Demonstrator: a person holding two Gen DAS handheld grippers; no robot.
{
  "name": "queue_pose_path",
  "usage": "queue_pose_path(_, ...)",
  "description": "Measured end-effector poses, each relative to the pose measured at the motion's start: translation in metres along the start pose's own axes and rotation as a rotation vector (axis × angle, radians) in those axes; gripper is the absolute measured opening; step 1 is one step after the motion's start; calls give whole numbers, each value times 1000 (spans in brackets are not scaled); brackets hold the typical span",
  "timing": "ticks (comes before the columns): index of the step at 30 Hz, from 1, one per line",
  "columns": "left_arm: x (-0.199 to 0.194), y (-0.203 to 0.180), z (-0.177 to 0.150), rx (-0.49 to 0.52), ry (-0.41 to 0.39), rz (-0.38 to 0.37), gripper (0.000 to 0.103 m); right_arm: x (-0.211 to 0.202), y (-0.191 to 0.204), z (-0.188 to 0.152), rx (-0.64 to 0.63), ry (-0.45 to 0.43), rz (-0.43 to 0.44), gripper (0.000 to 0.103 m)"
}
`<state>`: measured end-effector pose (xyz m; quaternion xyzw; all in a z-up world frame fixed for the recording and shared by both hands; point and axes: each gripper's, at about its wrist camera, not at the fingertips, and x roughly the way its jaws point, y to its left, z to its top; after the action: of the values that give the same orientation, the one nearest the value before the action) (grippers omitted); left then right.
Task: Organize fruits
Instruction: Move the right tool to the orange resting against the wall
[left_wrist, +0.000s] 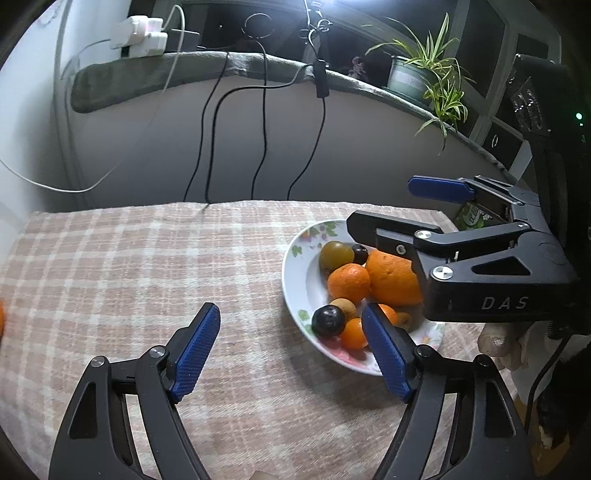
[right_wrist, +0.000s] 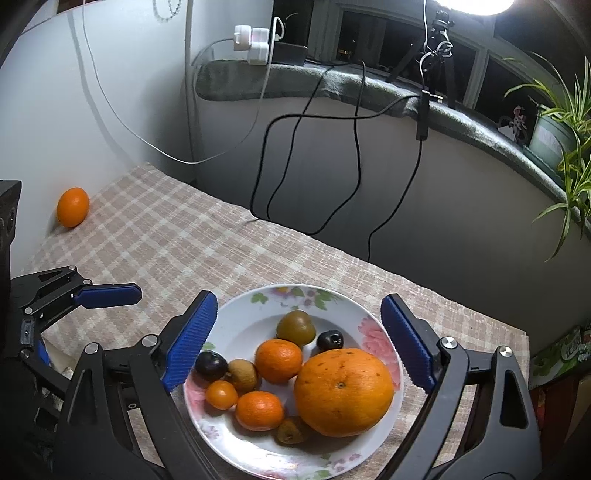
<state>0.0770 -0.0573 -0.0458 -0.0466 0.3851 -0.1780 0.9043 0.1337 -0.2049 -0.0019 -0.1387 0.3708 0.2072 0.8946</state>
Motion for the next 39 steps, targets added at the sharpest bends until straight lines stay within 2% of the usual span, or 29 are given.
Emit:
queue_pose_path(12,-22,22,-5,-32,-32,63,79,-4,28,7,-33,-14,14,93)
queue_pose_path(29,-66,80,-23,-111,-105,260,79,8,91,34,-130,-25,92,93)
queue_pose_path(39,-87,115,-36,-172,-134,361,79,27,142,48,-195,-7,188,93)
